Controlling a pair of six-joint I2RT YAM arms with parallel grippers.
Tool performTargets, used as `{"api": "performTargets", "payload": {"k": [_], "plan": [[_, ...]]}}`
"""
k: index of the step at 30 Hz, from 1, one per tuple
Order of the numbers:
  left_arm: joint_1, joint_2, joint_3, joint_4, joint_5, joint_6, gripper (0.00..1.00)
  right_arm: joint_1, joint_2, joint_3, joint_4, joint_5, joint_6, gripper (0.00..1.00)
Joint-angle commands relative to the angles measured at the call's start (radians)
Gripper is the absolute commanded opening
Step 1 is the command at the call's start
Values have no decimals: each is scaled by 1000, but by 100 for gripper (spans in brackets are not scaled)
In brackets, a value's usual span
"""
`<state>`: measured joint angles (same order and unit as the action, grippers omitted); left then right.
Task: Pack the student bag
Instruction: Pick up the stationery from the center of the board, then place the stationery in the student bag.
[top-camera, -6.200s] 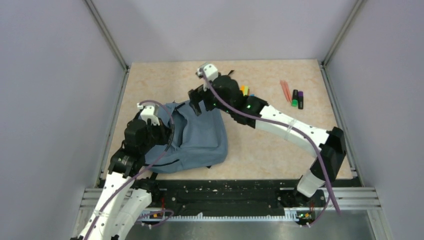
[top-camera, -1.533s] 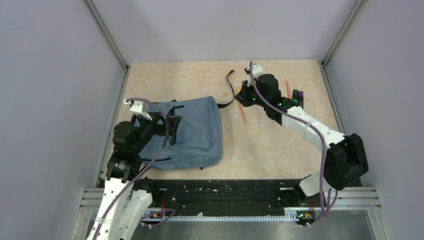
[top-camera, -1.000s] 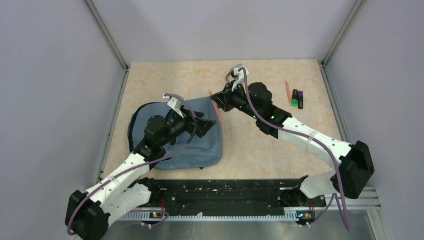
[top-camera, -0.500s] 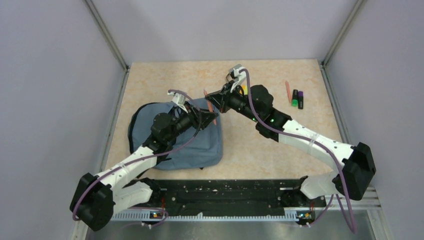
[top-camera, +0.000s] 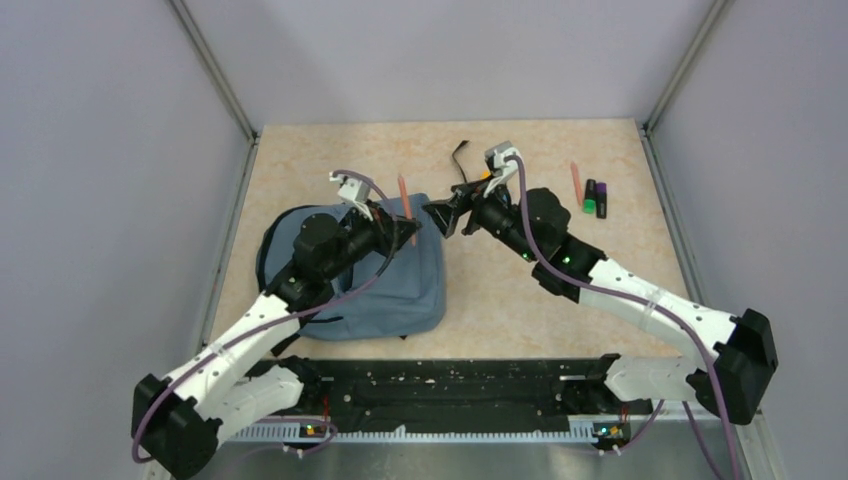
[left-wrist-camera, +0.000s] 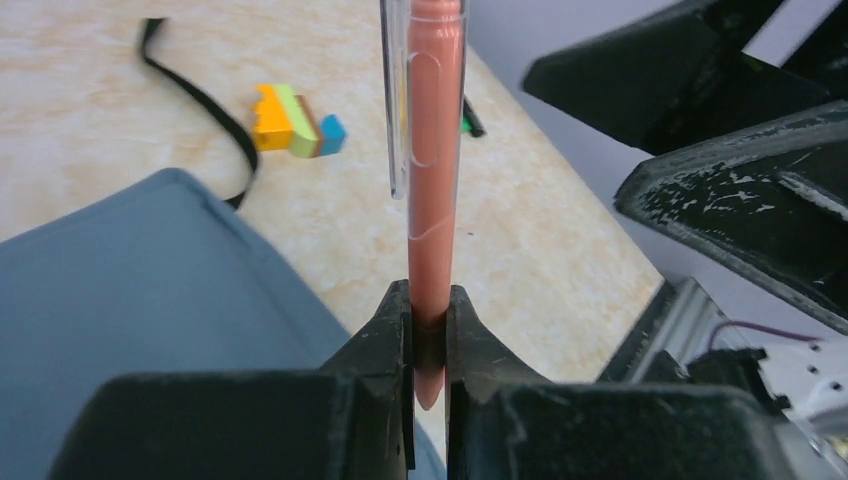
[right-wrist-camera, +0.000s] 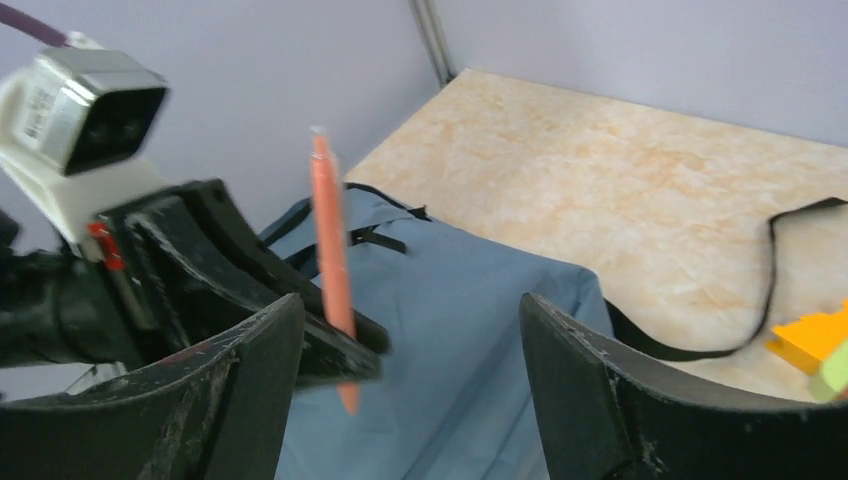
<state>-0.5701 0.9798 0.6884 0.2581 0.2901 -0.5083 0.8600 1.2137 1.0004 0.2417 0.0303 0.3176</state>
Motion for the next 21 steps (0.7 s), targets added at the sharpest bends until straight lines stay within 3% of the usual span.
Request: {"api": "performTargets", "payload": {"k": [1, 5, 11, 15, 21], "plan": [[13, -137, 79, -372, -245, 111, 0, -3, -97, -42, -13, 128, -60, 78], [72, -224, 134, -642, -327, 109, 0, -54, -150, -94, -38, 151, -63, 80], [273, -194, 287, -1050, -154, 118, 0, -169, -214, -172, -49, 121, -24, 80], [292, -123, 343, -1205, -62, 114, 0, -189, -249, -196, -81, 164, -40, 80], [298, -50, 378, -1382, -129, 127, 0, -203, -317, -239, -111, 210, -68, 80]]}}
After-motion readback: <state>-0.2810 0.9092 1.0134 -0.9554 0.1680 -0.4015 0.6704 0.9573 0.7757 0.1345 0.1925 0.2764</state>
